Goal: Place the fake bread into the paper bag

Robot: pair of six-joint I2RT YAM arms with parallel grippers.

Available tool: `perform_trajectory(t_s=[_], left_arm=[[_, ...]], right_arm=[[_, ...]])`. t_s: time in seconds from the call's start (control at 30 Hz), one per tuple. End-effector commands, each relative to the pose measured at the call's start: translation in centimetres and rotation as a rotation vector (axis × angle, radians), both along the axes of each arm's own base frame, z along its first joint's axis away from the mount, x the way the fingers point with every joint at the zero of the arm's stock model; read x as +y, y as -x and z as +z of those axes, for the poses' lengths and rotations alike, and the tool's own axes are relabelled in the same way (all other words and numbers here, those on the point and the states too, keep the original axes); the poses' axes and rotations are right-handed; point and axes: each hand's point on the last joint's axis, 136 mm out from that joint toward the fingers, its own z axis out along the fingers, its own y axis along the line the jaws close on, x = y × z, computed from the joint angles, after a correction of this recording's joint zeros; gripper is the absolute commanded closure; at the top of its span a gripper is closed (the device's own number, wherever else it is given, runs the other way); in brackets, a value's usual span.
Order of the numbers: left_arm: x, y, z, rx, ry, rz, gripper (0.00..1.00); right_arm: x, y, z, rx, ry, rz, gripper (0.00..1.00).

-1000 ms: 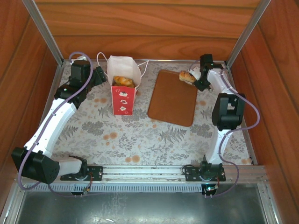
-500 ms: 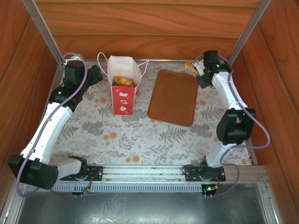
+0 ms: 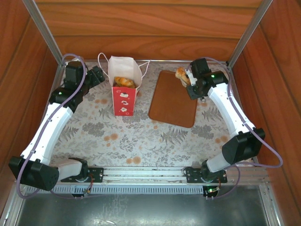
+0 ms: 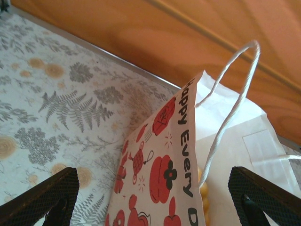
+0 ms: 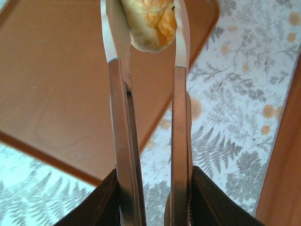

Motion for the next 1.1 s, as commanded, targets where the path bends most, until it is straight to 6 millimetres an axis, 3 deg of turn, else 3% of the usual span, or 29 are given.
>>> perform_trajectory(t_s=[0.0,0.2,0.4,0.83,1.07], left_arm=[[-1.8,-0.1,-0.4,0.047,0.056,-0.044,0.13],[-4.1,-1.5,-1.5,0.094,0.087,-0.099,0.16],[-5.4,-3.0,-2.2,0.117,0.113,-0.129,0.27],[-5.2,-4.4,-3.0,0.118,0.096,-0.1,0.73],[-5.6,-4.7,-3.2,0.121,0.106,-0.109,0.86]], right_arm=[[0.5,2.4,1.2,0.005,-0.067,-0.071,0.67],[1.4,4.0,2.9,0.004,-0.142,-0.08,0.67],[1.2,6.0,4.0,0.018,-0.162,-0.098,0.67],[3.7,9.6,7.8,0.0,-0.325,-0.045,0.68],[5.6,11.2,10.1,-0.006,-0.381,0.036,0.68]])
